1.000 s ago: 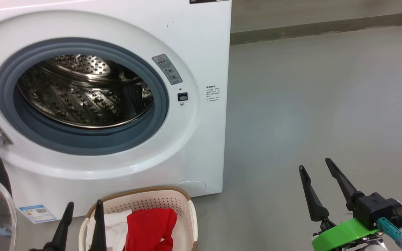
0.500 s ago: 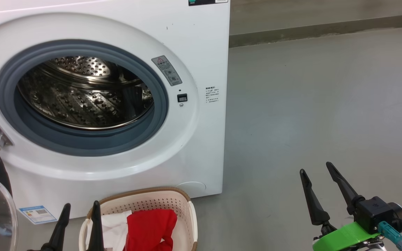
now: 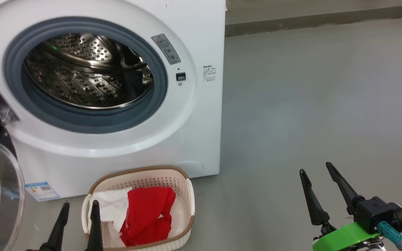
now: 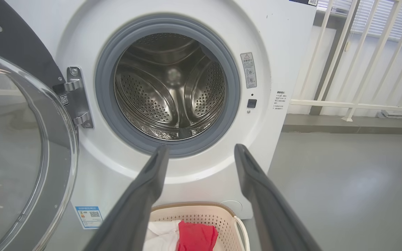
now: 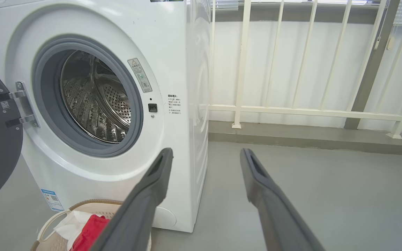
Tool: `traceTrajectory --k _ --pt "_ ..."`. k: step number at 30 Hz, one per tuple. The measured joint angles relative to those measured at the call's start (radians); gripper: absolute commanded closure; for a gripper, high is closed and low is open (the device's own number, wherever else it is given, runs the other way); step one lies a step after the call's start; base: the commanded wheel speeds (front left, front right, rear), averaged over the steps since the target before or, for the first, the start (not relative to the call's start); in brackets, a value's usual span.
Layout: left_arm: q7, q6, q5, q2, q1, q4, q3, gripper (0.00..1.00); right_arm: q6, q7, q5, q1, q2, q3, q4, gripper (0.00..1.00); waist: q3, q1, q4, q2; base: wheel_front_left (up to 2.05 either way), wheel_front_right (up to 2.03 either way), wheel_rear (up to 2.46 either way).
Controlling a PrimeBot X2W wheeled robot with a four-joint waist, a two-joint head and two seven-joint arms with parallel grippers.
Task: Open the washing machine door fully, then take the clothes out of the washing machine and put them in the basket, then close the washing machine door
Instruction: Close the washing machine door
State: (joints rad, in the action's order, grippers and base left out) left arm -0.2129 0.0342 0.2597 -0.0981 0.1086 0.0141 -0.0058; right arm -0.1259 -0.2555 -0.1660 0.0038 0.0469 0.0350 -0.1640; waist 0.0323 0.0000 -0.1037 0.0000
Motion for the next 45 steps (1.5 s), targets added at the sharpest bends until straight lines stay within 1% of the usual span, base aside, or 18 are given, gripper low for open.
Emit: traceTrajectory --k 10,11,15,21,27,30,35,39,45 --pt "0.000 0.005 0.004 -0.007 0.000 0.000 -0.008 0.00 0.000 0.000 0.000 0.000 0.000 0.002 0.000 0.00 -0.012 0.0000 0.010 0.0000 -0.84 0.84 0.00" --pt "0.000 0.013 0.002 -0.007 0.000 0.000 -0.008 0.00 0.000 0.000 0.000 0.000 0.000 0.003 0.000 0.00 -0.013 0.0000 0.012 0.0000 -0.21 0.21 0.00" --pt "0.000 0.020 0.002 -0.007 -0.001 0.003 -0.012 0.00 0.000 0.000 0.000 0.000 0.000 0.004 -0.001 0.00 -0.017 0.0000 0.018 0.0000 -0.02 0.02 0.00" --pt "-0.002 0.020 0.002 -0.007 -0.002 0.007 -0.018 0.00 0.000 0.000 0.000 0.000 0.000 0.007 -0.006 0.00 -0.012 0.0000 0.024 0.0000 0.00 0.00 0.00" --pt "-0.009 0.038 -0.005 -0.007 -0.003 0.004 -0.019 0.00 0.000 0.000 0.000 0.000 0.000 0.008 -0.007 0.00 -0.009 0.0000 0.039 0.0000 0.00 0.00 0.00" --pt "-0.010 0.052 -0.011 -0.007 -0.003 0.001 -0.019 0.00 0.000 0.000 0.000 0.000 0.000 0.009 -0.007 0.00 -0.007 0.0000 0.055 0.0000 0.00 0.00 0.00" --pt "-0.010 0.072 -0.023 -0.007 -0.003 -0.020 -0.026 0.00 0.000 0.000 0.000 0.000 0.000 0.016 -0.006 0.00 -0.003 0.0000 0.101 0.0000 0.00 0.00 0.00" --pt "-0.010 0.081 -0.023 -0.007 -0.002 -0.040 -0.030 0.00 0.000 0.000 0.000 0.000 0.000 0.022 -0.002 0.00 0.001 0.0000 0.140 0.0000 0.00 0.00 0.00" --pt "-0.008 0.081 -0.022 -0.007 0.012 -0.064 -0.034 0.00 0.000 0.000 0.000 0.000 0.000 0.042 0.002 0.00 0.007 0.0000 0.205 0.0000 0.00 0.00 0.00"
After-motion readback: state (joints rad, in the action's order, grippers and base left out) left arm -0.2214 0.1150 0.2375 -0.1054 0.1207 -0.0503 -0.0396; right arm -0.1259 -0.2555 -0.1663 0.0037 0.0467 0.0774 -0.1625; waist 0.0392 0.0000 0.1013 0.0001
